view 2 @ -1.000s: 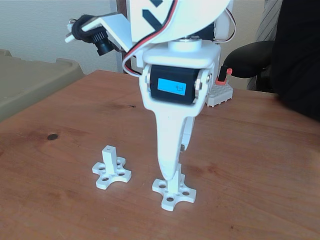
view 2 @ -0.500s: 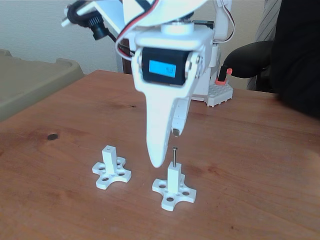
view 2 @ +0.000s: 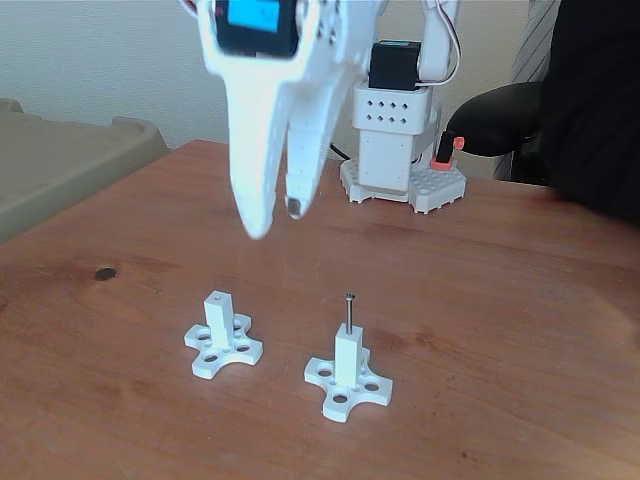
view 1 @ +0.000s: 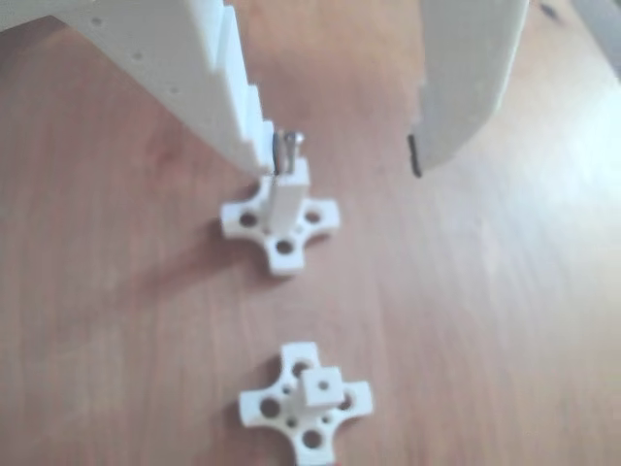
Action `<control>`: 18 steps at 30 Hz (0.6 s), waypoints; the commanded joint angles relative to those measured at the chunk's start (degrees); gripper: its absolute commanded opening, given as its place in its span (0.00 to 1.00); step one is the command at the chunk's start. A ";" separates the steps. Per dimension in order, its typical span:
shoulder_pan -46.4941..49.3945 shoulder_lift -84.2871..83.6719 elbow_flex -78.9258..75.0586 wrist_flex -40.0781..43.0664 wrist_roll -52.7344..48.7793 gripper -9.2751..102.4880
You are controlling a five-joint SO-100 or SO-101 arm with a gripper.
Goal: Grab the screw and set it in the hole.
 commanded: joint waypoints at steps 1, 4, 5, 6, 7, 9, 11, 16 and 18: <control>0.88 10.81 4.48 -3.52 -1.85 0.05; 1.41 16.35 10.28 -3.87 -1.93 0.04; 1.67 18.19 12.22 -3.96 -1.93 0.04; 1.93 19.86 14.06 -4.31 -1.85 0.04; 2.37 22.32 16.79 -4.92 -1.58 0.04; 2.72 26.54 21.97 -5.98 -1.58 0.04; 3.43 32.34 29.36 -7.91 -1.85 0.04; 5.45 49.04 48.78 -11.07 -3.25 0.04; 5.80 64.42 58.89 -11.07 -3.87 0.04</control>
